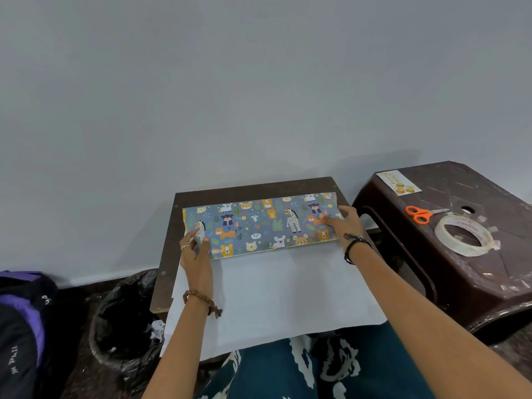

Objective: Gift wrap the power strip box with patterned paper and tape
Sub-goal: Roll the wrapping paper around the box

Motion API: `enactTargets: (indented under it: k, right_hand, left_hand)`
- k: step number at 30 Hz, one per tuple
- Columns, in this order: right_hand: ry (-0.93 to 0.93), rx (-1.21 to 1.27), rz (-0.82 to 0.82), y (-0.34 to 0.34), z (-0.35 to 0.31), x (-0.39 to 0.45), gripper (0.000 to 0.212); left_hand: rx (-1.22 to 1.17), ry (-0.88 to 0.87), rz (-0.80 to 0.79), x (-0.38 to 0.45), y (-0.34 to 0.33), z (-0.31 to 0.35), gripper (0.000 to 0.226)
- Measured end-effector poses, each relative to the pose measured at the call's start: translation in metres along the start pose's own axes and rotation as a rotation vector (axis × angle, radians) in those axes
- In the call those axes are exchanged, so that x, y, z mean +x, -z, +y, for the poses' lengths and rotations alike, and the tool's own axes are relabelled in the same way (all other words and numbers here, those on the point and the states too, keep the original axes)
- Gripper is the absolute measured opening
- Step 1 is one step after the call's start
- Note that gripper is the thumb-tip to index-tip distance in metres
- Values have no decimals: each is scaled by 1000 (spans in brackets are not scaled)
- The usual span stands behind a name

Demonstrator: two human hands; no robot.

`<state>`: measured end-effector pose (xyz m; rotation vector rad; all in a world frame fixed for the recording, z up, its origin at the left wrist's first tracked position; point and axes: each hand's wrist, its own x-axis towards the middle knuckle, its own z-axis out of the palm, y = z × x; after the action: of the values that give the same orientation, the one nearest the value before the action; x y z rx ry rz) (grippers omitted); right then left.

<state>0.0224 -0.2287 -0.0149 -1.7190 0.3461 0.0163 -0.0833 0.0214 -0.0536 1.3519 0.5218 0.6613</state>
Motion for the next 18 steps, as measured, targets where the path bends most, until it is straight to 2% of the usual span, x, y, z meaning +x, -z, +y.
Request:
enactTargets:
  k: [3, 14, 18]
  right_hand:
    - [39, -33, 18, 0, 1, -2, 59]
    - [50, -123, 45, -4, 5, 1, 59]
    - [38, -70, 21, -6, 6, 3, 63]
  left_hand:
    - [6, 23, 11, 1, 0, -1, 29]
    - [4, 18, 0, 1, 1, -2, 23]
    - [68, -50, -25, 0, 3, 0, 35]
